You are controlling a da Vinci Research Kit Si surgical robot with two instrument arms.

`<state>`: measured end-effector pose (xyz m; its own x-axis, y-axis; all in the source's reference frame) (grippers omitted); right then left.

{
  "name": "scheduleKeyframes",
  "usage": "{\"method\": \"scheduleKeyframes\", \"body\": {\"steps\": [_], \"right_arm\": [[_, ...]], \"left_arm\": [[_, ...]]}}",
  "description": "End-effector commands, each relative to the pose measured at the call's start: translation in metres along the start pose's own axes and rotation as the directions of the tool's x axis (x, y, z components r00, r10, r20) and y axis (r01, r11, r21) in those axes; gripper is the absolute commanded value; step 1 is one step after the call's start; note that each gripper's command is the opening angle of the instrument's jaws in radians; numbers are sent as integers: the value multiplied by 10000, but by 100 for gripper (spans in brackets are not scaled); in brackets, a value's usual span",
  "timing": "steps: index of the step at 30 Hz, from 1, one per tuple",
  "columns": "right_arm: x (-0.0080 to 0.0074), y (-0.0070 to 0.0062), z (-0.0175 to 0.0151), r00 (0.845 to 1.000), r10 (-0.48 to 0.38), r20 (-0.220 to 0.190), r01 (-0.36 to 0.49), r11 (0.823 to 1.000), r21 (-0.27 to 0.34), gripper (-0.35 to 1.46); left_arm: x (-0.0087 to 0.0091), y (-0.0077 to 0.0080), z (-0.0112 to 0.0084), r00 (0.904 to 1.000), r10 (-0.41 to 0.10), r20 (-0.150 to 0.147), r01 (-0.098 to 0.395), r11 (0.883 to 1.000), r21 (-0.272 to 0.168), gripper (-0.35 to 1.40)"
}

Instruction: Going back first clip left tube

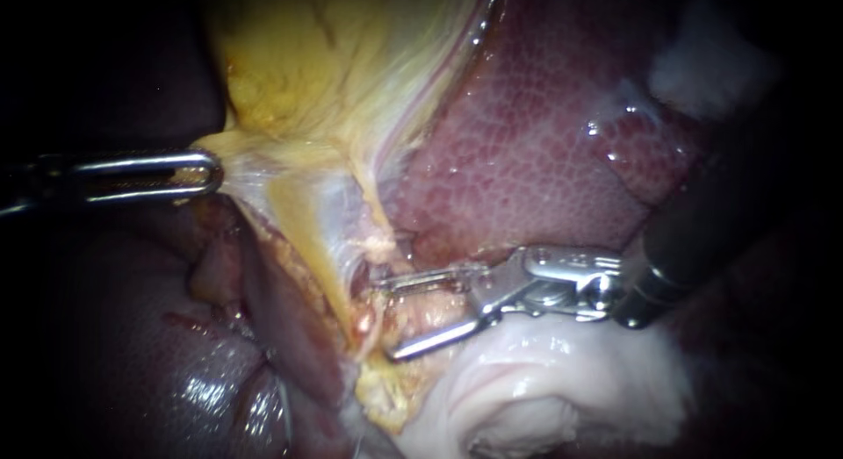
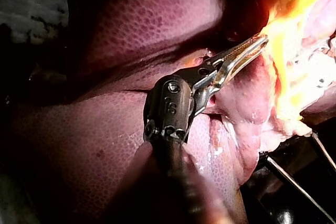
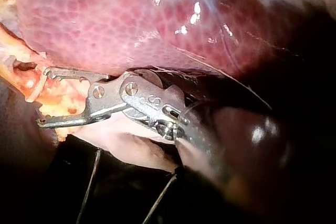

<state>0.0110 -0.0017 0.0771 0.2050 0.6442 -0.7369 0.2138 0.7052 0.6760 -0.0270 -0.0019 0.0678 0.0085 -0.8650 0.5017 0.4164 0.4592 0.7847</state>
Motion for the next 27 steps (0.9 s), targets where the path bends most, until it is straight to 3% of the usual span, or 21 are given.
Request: {"method": "scheduleKeyframes", "body": {"steps": [1,8,16,20,27], "right_arm": [[5,-2,-7,10000,3,-12,-3,10000,-51,60],[45,-17,-52,9990,-324,-314,315,9991,-295,60],[89,-41,-86,9977,-674,-44,671,9964,-512,60],[99,-48,-97,9978,-663,6,663,9964,-534,60],[95,-50,-99,9977,-676,29,677,9960,-579,60]], "left_arm": [[1,1,1,10000,3,1,-3,10000,-5,-35],[2,1,1,10000,11,6,-11,10000,-12,-35],[8,0,7,10000,43,35,-43,10000,-55,-35],[13,-2,13,10000,64,51,-64,10000,10,-35],[26,-1,32,10000,32,-36,-32,10000,54,-35]]}}
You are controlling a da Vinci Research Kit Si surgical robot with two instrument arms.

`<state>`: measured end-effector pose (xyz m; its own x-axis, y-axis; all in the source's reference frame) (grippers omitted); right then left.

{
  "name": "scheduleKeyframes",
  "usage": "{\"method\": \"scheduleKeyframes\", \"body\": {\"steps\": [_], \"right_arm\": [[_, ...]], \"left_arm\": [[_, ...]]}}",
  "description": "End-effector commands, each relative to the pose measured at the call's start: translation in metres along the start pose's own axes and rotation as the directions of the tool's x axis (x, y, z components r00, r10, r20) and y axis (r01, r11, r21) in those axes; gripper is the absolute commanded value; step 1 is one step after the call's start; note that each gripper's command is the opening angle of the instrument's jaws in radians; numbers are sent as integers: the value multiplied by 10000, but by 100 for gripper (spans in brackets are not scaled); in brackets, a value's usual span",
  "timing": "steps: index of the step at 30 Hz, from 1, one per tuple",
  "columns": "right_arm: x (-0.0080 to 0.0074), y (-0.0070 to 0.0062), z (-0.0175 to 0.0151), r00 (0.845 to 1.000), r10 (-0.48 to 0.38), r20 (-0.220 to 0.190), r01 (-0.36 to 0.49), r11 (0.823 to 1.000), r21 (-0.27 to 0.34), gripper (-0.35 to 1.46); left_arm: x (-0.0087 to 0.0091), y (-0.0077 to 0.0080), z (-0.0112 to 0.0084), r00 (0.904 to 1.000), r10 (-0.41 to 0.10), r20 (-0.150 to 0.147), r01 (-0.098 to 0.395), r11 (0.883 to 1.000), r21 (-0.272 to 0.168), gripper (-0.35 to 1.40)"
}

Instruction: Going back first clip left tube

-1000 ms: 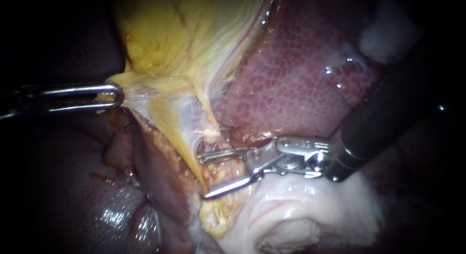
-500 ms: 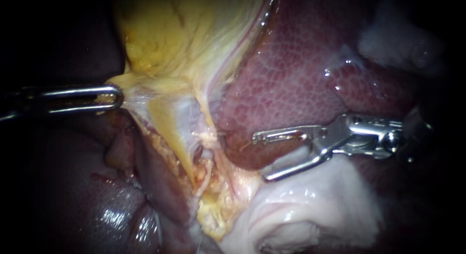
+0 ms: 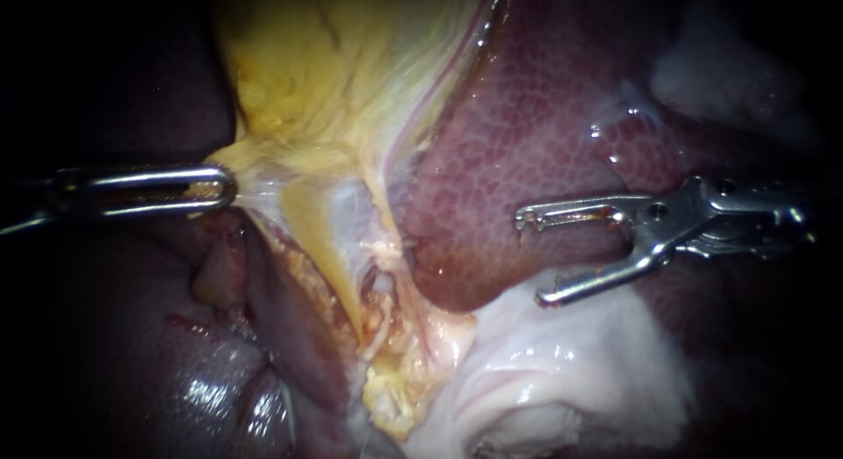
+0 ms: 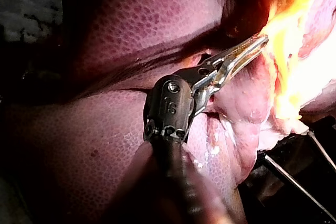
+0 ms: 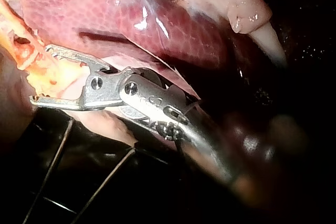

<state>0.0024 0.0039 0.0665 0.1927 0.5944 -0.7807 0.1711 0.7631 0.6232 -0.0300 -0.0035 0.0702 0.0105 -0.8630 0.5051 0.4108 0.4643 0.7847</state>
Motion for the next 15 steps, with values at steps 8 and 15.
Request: {"method": "scheduleKeyframes", "body": {"steps": [8,15], "right_arm": [[-5,2,3,10000,-28,0,28,10000,-14,60],[-5,2,4,10000,-28,-3,28,10000,-19,60]], "left_arm": [[29,6,47,9995,5,-319,-1,9999,108,-35],[30,0,86,9992,31,-407,-19,9996,297,-35]]}}
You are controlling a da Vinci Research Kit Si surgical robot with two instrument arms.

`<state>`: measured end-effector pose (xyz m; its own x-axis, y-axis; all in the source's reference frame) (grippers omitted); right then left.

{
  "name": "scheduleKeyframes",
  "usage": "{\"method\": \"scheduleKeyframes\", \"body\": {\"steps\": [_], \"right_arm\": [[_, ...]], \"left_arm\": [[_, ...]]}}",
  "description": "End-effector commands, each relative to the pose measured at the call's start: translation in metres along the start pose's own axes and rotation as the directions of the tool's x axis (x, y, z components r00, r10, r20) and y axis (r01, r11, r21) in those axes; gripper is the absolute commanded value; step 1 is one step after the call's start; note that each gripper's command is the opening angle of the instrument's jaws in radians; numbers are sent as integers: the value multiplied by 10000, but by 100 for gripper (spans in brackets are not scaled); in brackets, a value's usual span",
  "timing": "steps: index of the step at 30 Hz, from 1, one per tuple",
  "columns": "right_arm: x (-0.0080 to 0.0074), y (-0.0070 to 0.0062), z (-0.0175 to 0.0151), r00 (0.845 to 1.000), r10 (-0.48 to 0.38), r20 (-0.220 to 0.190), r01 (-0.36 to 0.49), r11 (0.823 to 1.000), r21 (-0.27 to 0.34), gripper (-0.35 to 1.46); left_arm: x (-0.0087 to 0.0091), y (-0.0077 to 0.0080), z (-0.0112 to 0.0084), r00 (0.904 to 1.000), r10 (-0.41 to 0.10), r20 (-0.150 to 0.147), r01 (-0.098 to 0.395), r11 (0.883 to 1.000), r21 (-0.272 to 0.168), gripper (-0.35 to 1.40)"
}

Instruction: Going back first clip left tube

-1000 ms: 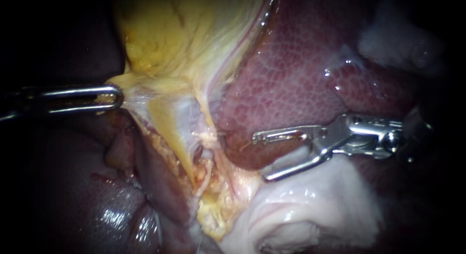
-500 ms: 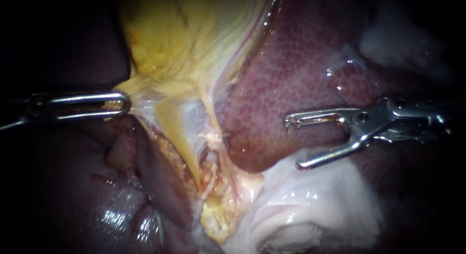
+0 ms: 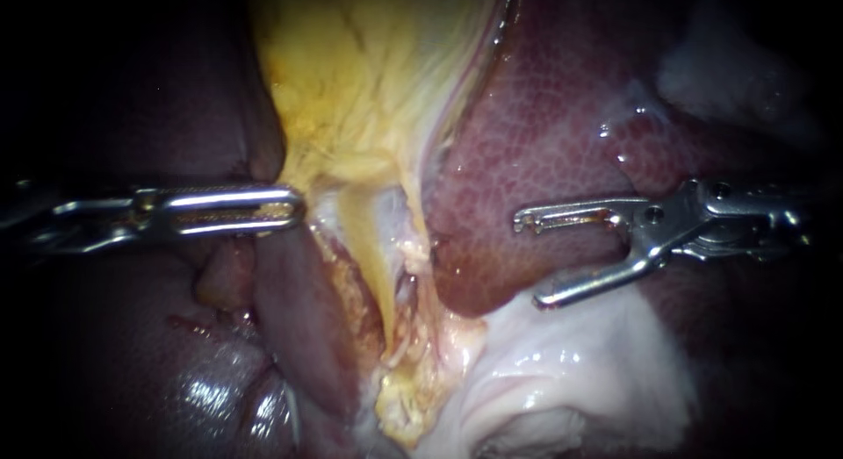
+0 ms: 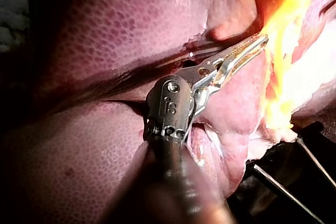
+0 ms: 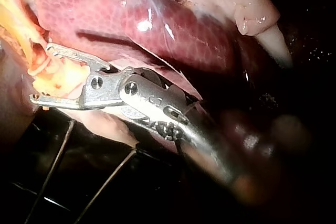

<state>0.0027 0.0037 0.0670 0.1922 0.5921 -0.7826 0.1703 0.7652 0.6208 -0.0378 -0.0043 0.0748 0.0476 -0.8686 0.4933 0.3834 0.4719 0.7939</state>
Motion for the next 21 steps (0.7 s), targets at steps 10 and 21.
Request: {"method": "scheduleKeyframes", "body": {"steps": [10,21], "right_arm": [[0,0,0,10000,0,-3,0,10000,-5,60],[0,-1,0,10000,11,-5,-11,10000,-5,60]], "left_arm": [[7,-4,20,9999,83,-139,-82,9999,102,-35],[8,-1,17,9997,92,-206,-90,9999,105,-35]]}}
